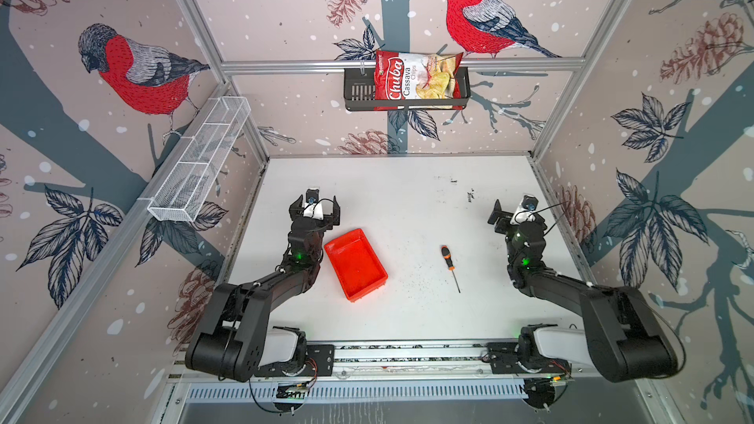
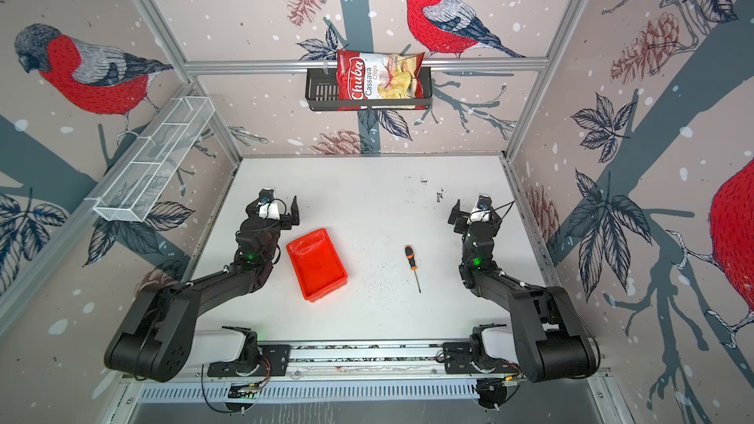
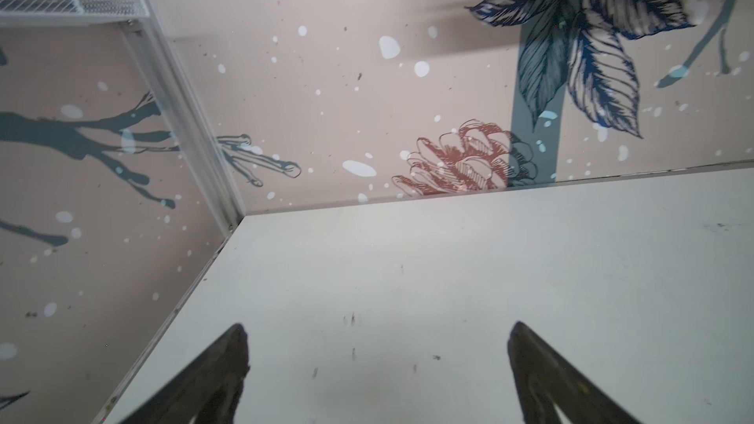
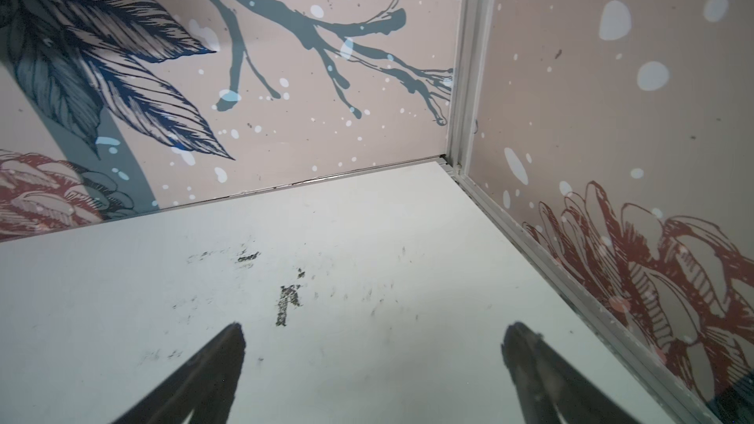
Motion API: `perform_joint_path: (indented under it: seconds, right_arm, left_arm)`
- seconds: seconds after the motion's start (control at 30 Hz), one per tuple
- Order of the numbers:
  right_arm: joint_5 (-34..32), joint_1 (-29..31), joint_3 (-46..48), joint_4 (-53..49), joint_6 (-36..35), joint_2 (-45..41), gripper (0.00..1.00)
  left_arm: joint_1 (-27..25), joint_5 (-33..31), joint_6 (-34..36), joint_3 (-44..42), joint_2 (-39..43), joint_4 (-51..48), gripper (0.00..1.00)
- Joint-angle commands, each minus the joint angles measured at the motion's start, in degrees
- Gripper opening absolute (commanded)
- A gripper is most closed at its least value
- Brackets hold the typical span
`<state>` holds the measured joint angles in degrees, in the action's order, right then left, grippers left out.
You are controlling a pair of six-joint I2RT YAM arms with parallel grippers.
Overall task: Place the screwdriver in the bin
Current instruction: 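Reach the right gripper to the orange-handled screwdriver while the left moves over the bin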
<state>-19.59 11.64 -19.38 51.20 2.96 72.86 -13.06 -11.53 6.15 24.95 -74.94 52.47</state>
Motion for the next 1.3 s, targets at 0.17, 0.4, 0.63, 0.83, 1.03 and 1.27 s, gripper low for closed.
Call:
perform_joint_path:
  seconds: [0.17,0.4,0.63,0.83,1.03,1.27]
  right_arm:
    - [1.8,10.0,-8.2,-21.8,3.7,-3.3,1.0]
    - [0.5,21.4,-13.8,-37.3,14.2,-1.8,1.0]
    - [1.8,30.2,-16.4,-53.0,22.4,4.1,0.99]
    - [6.4,32.7,-16.3,-60.5,28.1,4.5,0.85]
    - [9.1,33.0,-15.0,-66.3,28.9,4.3,0.61]
    - [10.1,33.0,-14.6,-67.0,28.4,7.2,0.3]
  left_arm:
    - [-5.5,18.9,-0.6,8.8,1.9,-15.3,0.98]
    - [-10.7,27.0,6.2,10.9,5.9,-23.1,0.98]
    - [-11.7,37.5,11.6,11.0,11.5,-34.6,0.97]
    - [-12.1,43.1,13.1,6.9,13.7,-31.7,0.98]
    - [-12.1,43.7,14.0,5.3,13.2,-28.9,0.98]
    - [-12.1,43.4,14.9,5.4,13.2,-30.0,0.98]
